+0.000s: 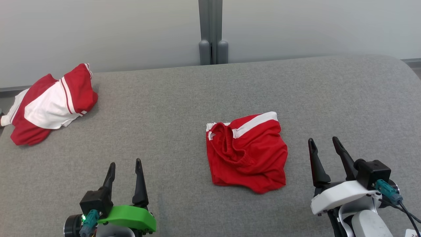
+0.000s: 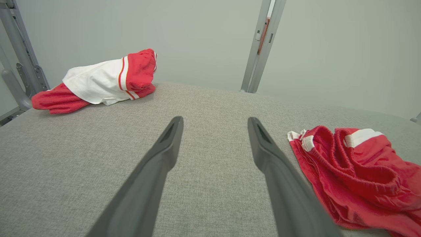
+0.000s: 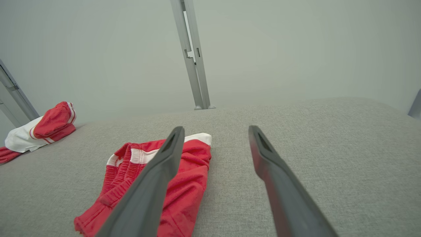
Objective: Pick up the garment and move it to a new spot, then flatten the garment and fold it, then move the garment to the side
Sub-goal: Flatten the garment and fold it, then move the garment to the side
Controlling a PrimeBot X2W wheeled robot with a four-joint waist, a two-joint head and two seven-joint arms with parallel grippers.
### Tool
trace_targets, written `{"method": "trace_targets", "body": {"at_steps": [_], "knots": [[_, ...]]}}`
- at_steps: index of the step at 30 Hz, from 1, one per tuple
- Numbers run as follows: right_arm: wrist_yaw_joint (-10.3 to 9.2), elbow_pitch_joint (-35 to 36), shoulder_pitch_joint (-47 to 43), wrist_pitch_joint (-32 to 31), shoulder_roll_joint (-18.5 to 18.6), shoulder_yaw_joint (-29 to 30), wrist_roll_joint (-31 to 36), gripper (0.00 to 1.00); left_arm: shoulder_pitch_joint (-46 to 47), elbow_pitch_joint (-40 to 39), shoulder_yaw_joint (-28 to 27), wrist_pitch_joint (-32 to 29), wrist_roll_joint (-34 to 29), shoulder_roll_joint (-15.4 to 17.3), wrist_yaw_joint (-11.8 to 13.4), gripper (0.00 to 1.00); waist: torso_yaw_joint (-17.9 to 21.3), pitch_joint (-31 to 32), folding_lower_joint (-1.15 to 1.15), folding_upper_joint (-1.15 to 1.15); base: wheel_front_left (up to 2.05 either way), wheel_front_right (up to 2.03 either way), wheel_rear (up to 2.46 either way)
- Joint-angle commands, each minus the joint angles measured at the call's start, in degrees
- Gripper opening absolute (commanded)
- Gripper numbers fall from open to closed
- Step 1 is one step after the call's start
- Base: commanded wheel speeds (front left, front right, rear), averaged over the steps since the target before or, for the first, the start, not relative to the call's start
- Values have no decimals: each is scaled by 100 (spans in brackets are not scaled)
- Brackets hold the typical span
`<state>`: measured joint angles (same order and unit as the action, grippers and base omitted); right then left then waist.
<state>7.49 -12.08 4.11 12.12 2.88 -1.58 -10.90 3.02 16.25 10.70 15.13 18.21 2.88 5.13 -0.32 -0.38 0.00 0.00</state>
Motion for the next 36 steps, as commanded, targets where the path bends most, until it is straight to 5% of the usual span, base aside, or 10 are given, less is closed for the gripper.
{"method": "trace_targets", "body": {"at_steps": [1,8,15,23,36], "knots": [[0,-22,50,-13,3,-23,-14,100,-57,-23,-7,2,31,4,8,100,3,-15,0,0,0,0,0],[0,-81,187,-339,5,375,-20,100,95,-69,26,2,48,5,25,100,-58,-245,0,0,0,0,0],[0,174,777,-1382,45,720,233,100,321,-159,133,2,113,6,51,100,-313,-701,0,0,0,0,0],[0,-286,1357,-2586,371,564,-74,100,554,-183,241,2,172,7,89,100,-760,-1108,0,0,0,0,0],[0,-1255,1525,-3209,582,96,-721,100,641,-229,203,2,187,6,133,100,-1134,-1270,0,0,0,0,0]]}}
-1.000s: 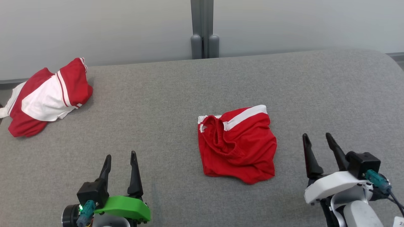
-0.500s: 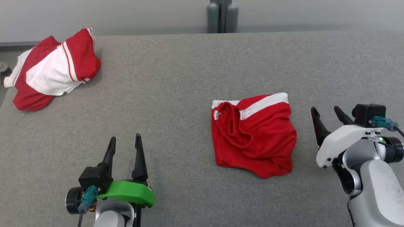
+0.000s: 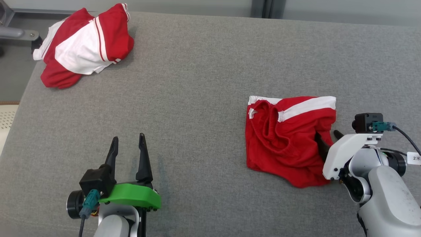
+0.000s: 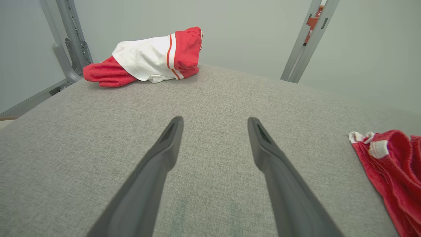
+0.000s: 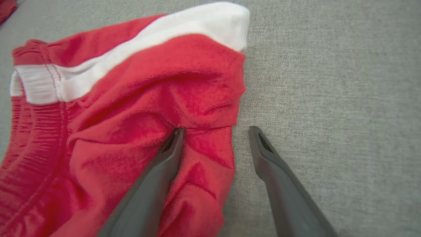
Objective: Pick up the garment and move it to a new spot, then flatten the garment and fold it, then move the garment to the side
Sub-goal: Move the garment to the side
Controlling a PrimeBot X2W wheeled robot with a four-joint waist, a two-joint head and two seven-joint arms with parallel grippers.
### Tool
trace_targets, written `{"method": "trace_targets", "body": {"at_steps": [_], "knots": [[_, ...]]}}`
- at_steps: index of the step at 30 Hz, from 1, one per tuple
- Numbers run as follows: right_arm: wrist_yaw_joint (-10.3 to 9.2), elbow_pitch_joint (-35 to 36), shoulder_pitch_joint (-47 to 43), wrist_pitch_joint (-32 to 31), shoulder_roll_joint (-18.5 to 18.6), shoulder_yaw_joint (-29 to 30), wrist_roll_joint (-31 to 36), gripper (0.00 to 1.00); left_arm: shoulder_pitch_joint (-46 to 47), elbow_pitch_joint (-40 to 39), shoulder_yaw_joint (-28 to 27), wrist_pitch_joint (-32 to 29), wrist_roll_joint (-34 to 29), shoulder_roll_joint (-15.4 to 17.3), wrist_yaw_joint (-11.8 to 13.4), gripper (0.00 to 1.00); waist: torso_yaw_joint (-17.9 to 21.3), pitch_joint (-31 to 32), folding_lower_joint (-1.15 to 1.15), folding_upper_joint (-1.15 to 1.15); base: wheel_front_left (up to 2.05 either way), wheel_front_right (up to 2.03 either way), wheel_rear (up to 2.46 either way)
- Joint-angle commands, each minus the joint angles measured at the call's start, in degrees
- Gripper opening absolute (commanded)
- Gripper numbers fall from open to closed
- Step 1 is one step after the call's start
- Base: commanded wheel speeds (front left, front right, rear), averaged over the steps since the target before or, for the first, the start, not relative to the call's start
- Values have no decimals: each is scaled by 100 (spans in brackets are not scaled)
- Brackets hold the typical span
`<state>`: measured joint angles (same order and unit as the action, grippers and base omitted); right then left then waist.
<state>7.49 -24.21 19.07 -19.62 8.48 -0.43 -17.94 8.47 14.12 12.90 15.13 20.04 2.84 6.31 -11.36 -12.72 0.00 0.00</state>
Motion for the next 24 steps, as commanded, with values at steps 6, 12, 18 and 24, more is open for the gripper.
{"method": "trace_targets", "body": {"at_steps": [6,12,18,24], "knots": [[0,-328,251,-38,33,-189,-249,0,144,-71,-69,3,-97,11,-8,100,143,-177,0,0,0,0,0],[-8,-452,679,338,244,-231,-333,0,250,-231,-187,3,-316,10,-78,100,638,-434,0,0,0,0,0],[-4,-561,1033,693,429,-180,-375,0,382,-382,-285,1,-577,83,-167,100,1455,-692,0,0,0,0,0],[-3,-831,1264,1081,486,-155,-287,0,541,-376,-281,2,-769,226,-239,100,2405,-862,0,0,0,0,0]]}}
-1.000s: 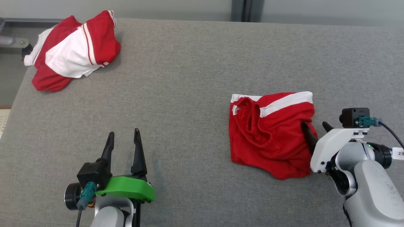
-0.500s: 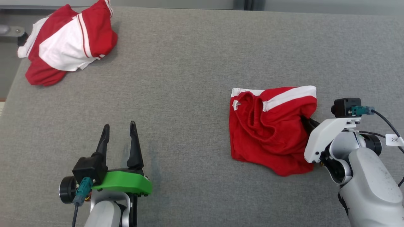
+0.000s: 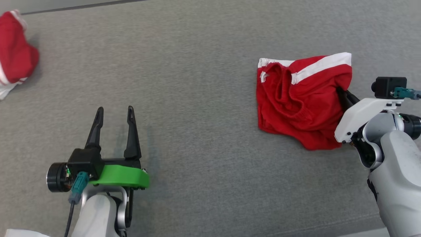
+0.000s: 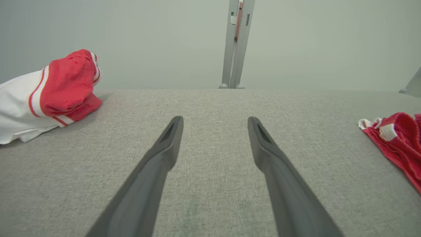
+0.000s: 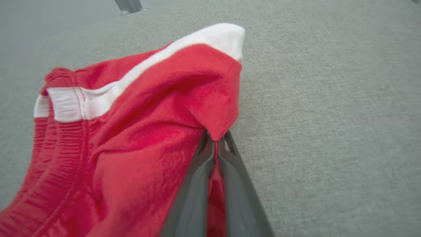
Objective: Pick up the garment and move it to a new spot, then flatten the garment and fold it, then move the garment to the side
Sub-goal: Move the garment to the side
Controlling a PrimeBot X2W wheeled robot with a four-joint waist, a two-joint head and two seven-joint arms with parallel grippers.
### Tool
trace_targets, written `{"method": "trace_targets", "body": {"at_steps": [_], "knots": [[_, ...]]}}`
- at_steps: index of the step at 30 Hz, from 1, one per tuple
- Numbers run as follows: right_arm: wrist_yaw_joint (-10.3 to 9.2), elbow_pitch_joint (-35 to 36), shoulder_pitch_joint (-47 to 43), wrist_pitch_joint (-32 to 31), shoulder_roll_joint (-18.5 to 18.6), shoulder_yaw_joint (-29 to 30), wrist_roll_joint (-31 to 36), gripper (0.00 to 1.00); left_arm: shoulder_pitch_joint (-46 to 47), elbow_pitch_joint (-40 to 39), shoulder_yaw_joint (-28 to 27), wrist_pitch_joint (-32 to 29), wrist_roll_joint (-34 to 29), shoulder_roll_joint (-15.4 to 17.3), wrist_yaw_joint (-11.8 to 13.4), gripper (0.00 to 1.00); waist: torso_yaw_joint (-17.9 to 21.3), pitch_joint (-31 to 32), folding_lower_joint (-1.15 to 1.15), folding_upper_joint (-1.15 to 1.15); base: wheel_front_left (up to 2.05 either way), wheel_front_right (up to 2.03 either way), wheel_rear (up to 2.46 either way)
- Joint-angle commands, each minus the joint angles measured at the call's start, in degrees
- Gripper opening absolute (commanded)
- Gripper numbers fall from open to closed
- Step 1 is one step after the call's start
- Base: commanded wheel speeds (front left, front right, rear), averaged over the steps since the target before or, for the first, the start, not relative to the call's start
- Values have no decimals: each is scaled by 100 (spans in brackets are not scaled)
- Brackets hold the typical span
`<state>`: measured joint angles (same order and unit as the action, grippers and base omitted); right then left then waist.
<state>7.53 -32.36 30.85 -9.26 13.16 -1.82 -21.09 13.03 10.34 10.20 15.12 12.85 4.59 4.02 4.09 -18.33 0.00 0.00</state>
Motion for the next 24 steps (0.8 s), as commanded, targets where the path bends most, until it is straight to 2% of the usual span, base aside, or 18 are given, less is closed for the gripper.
{"method": "trace_targets", "body": {"at_steps": [1,6,11,18,24], "knots": [[-9,-81,105,100,-5,-20,41,0,107,23,7,3,-76,76,-30,100,976,-310,0,0,0,0,0],[-9,-413,260,411,-244,-133,3,0,191,39,95,-83,-155,197,-64,100,1630,-329,0,0,0,0,0],[-9,-709,377,691,-416,-249,-64,0,182,-24,192,-211,-187,258,-82,100,1949,-288,0,0,0,0,0],[-8,-1107,722,1120,-364,-361,-49,0,158,-207,269,-327,-217,299,-50,100,1836,-256,0,0,0,0,0],[-8,-1596,1303,1187,-50,-501,161,0,143,-373,212,-375,-202,360,44,100,1494,-315,0,0,0,0,0]]}}
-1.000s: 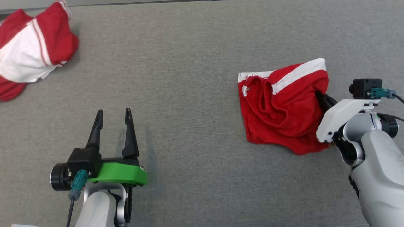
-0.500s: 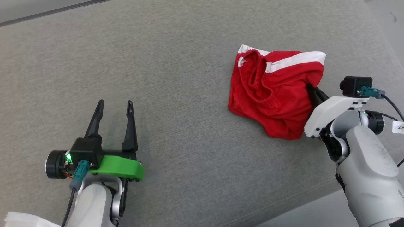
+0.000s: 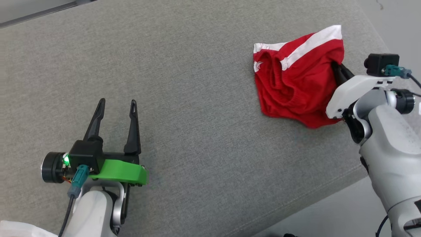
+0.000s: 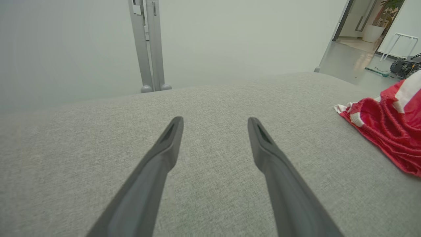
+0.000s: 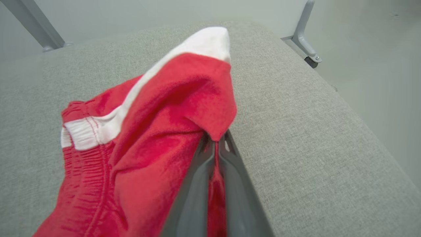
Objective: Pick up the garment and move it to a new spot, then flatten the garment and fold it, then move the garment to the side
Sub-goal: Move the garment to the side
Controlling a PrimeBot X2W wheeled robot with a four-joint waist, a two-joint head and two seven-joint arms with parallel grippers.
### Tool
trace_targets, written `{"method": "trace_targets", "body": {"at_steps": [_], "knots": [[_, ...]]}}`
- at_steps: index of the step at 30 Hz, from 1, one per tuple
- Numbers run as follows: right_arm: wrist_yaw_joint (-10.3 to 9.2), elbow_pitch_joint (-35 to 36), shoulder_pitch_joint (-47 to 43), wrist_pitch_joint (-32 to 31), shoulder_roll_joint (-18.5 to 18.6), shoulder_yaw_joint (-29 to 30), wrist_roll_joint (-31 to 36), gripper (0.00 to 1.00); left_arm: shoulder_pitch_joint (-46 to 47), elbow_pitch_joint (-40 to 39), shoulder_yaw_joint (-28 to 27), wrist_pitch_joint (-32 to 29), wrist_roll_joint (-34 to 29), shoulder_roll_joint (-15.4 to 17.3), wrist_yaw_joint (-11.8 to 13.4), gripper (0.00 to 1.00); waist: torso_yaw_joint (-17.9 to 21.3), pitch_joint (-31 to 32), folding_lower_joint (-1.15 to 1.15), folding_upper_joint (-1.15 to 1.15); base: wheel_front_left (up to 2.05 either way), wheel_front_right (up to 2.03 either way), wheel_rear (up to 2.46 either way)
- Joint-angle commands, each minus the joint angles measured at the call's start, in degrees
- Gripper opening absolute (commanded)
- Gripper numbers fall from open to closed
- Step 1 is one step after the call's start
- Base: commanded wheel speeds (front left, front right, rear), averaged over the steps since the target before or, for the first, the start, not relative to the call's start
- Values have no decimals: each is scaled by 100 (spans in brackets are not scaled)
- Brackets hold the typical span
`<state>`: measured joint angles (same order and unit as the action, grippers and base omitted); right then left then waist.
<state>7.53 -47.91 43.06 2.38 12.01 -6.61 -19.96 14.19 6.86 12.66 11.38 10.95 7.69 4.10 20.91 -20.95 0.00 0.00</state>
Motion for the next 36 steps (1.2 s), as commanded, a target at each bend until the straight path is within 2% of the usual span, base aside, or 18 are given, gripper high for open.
{"method": "trace_targets", "body": {"at_steps": [1,10,17,22,23,24,25,30,36], "knots": [[-8,-155,179,14,139,-45,108,0,28,-47,-37,-8,-6,55,47,100,-259,-69,0,0,0,0,0],[-9,-1145,994,190,762,240,522,0,-3,-265,-104,-14,18,161,138,100,-716,-226,0,0,0,0,0],[-9,-1774,1446,367,1442,663,1011,0,48,-453,-107,-33,42,197,177,100,-959,-382,0,0,0,0,0],[-9,-2068,1664,549,1641,967,1305,0,114,-549,-89,-48,42,223,193,100,-1083,-453,0,0,0,0,0],[-9,-2116,1713,601,1671,1046,1375,18,114,-561,-86,-51,44,228,199,100,-1103,-462,0,0,0,0,0],[-9,-2149,1741,636,1680,1100,1433,52,111,-563,-84,-50,49,231,204,100,-1115,-467,0,0,0,0,0],[-9,-2175,1763,705,1691,1147,1533,100,106,-565,-72,-45,52,226,208,100,-1135,-472,0,0,0,0,0],[-9,-2298,1799,954,1689,1525,1848,100,100,-549,-25,-29,59,182,236,100,-1193,-474,0,0,0,0,0],[-9,-2214,1834,1151,1381,1672,2282,100,131,-471,-44,12,118,169,248,100,-1165,-417,0,0,0,0,0]]}}
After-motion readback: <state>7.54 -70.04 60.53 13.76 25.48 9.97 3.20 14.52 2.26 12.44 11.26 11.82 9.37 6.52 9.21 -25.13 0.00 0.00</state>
